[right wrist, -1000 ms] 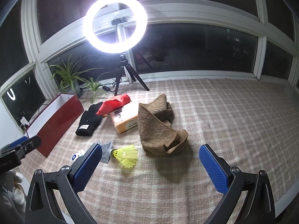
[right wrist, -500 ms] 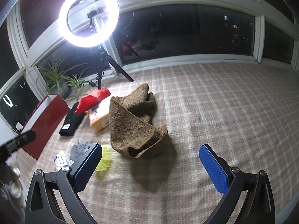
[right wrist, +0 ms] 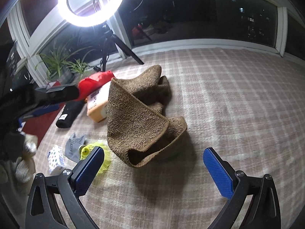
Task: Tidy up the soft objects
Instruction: 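Move the right tool to the brown towel and close on it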
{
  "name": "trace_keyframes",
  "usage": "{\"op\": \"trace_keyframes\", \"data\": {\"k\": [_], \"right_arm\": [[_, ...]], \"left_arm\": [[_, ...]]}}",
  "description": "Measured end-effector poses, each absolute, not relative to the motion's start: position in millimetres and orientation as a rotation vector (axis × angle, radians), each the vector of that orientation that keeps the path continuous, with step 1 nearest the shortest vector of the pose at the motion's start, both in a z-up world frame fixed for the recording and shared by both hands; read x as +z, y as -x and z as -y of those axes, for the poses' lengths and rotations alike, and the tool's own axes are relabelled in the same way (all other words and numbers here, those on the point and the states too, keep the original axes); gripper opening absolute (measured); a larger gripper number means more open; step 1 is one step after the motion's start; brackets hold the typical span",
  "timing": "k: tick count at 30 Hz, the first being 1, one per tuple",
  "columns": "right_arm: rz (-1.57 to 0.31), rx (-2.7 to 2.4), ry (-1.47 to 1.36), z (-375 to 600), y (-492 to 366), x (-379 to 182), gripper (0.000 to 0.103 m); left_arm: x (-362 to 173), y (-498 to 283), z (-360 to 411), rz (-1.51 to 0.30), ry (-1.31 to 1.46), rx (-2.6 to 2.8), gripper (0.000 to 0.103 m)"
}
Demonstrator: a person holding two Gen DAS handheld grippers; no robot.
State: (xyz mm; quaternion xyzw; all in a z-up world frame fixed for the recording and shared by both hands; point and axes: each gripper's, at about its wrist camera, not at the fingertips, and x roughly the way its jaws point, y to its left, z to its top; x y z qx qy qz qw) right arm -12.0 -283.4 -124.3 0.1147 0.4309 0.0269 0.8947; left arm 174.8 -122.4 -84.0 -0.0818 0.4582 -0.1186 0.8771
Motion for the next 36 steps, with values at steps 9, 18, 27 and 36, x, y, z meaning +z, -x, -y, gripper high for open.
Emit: {"op": "trace_keyframes", "data": {"k": [9,18,27,36], "right_arm": [[-0.933,0.079,-0.239,284,-14,-148,0.103],[-0.957,0.112,-0.272,284,-32,-165,0.103],[-0.985,0.151,-0.313,286,-52,-179,0.100],[-0.989,0.187,-0.302,280,-67,-185,0.070]], "left_arm": [[-110,-217,144,-1.060,0.220,-0.278,0.098],[-141,-242,159,-1.151,0.247,-0.288,0.083],[-156,-251,167,-1.207,0.276,-0.332,0.048],[-164,-252,177,-1.220,0.297,-0.397,0.028]]}}
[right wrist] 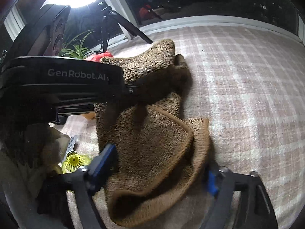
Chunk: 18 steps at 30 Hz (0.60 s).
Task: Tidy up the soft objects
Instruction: 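Move the right tool to the brown towel and close on it, then lift the brown towel with the right tool and carry it over the red box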
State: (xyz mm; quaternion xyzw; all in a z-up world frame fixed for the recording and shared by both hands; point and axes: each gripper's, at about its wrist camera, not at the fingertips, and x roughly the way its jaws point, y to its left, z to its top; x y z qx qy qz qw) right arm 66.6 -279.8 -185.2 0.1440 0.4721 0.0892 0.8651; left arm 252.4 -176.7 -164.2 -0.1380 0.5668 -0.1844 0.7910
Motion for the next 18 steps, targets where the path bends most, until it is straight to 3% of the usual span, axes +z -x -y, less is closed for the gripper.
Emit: {"op": "trace_keyframes", "data": {"k": [5,10,18], "right_arm": [[-0.982,0.172,-0.317,283,-70,-185,0.045],[-0.962,0.154,-0.369,290,-69,-182,0.026],[-0.892,0.103,-0.374,292,-32,-164,0.020]], "left_arm": [[-163,-247,173,-1.224,0.322,-0.423,0.018],[-157,-234,174,-1.205,0.340,-0.471,0.015],[-138,-212,174,-1.173,0.368,-0.556,0.014]]}}
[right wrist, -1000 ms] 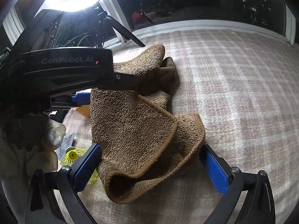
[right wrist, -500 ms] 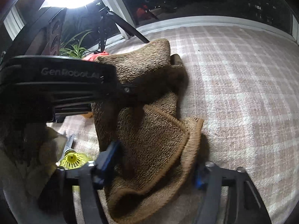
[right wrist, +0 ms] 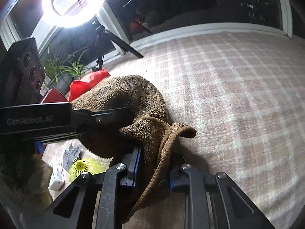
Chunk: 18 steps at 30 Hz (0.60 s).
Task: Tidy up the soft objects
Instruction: 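Lift the brown towel with the right tool and carry it over the red box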
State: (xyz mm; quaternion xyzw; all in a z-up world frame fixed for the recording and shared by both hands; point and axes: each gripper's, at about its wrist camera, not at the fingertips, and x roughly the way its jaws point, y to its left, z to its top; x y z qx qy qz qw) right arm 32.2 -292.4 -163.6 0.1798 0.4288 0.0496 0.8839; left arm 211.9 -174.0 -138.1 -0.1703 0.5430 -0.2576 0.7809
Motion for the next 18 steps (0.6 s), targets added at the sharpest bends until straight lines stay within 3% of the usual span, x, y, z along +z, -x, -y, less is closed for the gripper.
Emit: {"op": "trace_keyframes", "data": {"k": [18], "right_arm": [[-0.760,0.138,-0.303,275,4,-85,0.019]], "left_arm": [[-72,-189,151,-1.030,0.373,-0.658,0.014]]}}
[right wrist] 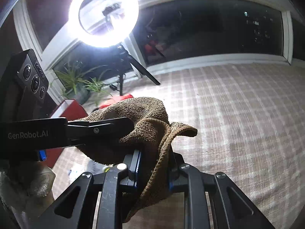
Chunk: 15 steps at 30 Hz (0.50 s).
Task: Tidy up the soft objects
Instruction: 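Lift the brown towel with the right tool and carry it over the red box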
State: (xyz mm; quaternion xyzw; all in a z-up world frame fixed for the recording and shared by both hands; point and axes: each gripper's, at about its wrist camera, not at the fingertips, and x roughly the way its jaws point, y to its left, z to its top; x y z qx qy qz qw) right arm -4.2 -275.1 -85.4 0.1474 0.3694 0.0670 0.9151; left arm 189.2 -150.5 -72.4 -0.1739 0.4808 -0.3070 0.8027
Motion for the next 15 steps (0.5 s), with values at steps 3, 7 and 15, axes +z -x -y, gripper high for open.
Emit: {"op": "trace_keyframes", "data": {"k": [3,7,15], "right_arm": [[-0.737,0.151,-0.279,263,6,-72,0.019],[-0.711,0.178,-0.264,242,8,-55,0.019],[-0.678,0.257,-0.217,179,-8,-29,0.019]], "left_arm": [[-61,-185,139,-0.997,0.370,-0.655,0.014],[-44,-177,118,-0.949,0.360,-0.642,0.014],[-18,-166,57,-0.877,0.363,-0.576,0.014]]}}
